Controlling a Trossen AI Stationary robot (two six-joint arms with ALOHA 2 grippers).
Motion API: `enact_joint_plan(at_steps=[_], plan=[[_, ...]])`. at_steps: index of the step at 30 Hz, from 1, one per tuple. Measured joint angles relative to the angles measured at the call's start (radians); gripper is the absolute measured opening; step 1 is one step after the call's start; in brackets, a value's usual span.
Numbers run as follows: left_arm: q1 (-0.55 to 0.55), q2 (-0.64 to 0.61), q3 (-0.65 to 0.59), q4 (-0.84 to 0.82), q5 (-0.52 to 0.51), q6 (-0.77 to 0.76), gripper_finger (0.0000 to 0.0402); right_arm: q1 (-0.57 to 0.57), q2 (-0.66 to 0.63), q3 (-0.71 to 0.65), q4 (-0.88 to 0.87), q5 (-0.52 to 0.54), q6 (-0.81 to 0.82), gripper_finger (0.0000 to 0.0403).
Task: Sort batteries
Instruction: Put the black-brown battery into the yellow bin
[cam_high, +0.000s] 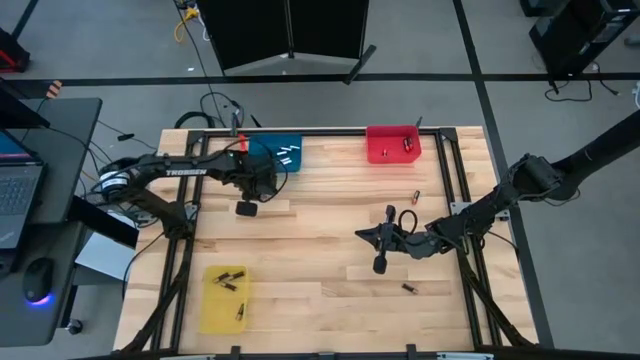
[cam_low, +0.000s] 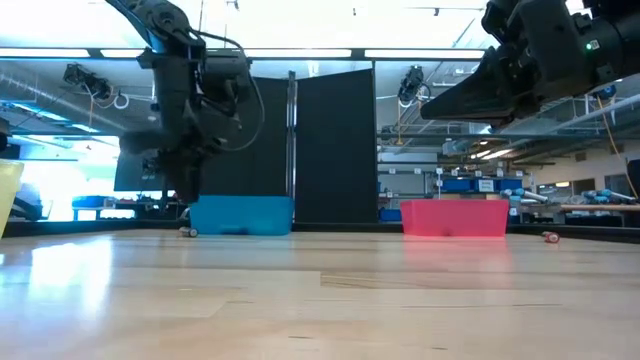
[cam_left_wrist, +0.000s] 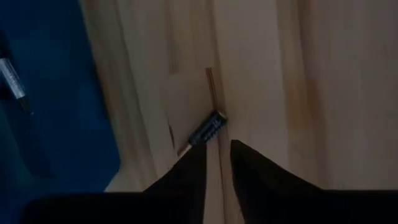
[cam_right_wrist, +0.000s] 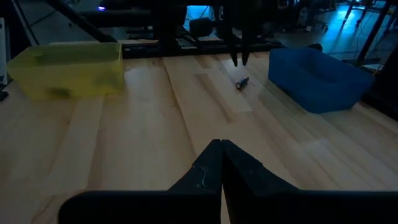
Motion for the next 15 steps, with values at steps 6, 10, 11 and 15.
enact_joint_plan(at_steps=[6,10,11,15], plan=[[-0.001,0.056,-0.001,0.027,-0.005,0.024,0.0143,0.0,0.0,0.0,-0.001,-0.002,0.0,0.0013],[-0.001,0.096,-0.001,0.028,-0.04,0.075,0.0174,0.0,0.0,0.0,-0.001,-0.003,-0.001,0.0013],[-0.001,0.105,-0.001,0.034,-0.055,0.081,0.0179,0.0,0.0,0.0,-0.001,-0.003,-0.001,0.0013],[0.0,0.133,-0.001,0.058,-0.091,0.124,0.0188,0.0,0.0,0.0,-0.001,-0.003,-0.001,0.0013]])
